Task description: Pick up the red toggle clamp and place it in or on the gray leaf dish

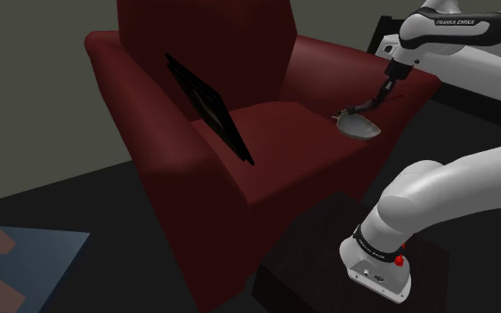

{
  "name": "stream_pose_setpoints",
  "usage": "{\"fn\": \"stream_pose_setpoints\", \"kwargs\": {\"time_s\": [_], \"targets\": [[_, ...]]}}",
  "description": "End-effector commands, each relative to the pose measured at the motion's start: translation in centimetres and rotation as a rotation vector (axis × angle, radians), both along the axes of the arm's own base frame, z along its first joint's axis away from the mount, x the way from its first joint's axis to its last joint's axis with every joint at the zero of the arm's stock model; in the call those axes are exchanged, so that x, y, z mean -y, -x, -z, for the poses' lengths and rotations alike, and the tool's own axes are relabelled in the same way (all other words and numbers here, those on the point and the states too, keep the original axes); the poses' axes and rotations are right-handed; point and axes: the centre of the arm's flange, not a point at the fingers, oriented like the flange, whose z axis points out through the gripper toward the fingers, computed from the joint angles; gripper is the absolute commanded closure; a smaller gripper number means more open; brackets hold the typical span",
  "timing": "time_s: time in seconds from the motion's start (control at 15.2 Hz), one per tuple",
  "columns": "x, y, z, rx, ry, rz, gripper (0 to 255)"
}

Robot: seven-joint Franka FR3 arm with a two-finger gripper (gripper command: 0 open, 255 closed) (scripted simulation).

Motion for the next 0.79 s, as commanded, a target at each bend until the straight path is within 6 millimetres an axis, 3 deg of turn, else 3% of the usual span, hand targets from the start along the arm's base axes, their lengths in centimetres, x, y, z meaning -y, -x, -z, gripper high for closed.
{"fn": "stream_pose_setpoints", "kwargs": {"time_s": [0.0, 0.73], "targets": [[0.3, 0.2, 1.0, 0.000, 0.000, -0.001, 255], [0.3, 0.2, 6.7, 0.000, 0.000, -0.001, 255]]}}
